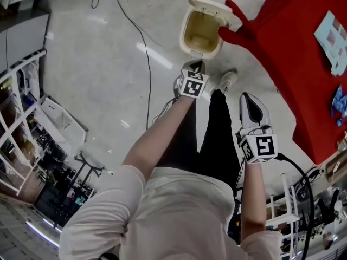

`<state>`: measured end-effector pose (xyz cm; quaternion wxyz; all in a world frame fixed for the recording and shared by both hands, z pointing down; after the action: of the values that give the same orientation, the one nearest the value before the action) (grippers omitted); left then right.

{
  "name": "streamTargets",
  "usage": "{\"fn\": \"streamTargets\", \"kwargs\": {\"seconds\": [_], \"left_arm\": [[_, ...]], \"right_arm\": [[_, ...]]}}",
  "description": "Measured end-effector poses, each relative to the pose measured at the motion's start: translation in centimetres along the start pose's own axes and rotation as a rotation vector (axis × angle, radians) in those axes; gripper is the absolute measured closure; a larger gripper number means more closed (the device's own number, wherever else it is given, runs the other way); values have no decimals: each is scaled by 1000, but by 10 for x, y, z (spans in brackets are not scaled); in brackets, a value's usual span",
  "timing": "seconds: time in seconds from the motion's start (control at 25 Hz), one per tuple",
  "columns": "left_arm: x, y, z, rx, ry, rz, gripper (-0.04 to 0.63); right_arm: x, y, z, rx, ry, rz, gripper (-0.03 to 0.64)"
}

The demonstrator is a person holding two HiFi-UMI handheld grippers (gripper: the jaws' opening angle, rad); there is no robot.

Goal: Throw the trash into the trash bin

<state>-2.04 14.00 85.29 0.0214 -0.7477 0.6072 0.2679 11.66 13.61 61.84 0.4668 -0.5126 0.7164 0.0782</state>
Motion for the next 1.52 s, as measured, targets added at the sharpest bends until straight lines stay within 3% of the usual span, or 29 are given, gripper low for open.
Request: {"fn": "streamTargets", "kwargs": {"seconds": [0.2,0.44,1.0,1.24,1.52], "left_arm": [[34,-6,39,-10,-85,-31,591],[62,-27,105,-42,-114,-61,591],[118,-75,229,-143,-307,-161,591],[124,-89,257,-183,-329,-232,591],[128,-96,272,-205,-333,-247,591]], "right_arm": [[20,12,11,-5,-29,-5,615],[46,28,35,-18,-54,-25,615],[83,55,79,-1,-57,40,615],[95,62,91,1,-71,54,615],[102,71,101,-2,-79,71,615]]}}
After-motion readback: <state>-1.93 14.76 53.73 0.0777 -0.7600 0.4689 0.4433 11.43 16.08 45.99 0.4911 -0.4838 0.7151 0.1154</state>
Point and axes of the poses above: the fingertips, and each gripper's own axes: z backward along the fingers, y to its left, x out of its top, the point moved 1 cm from there along z, backward along the fingers, and after that the axes turned 5 degrees about -y, right-handed, at the moved point
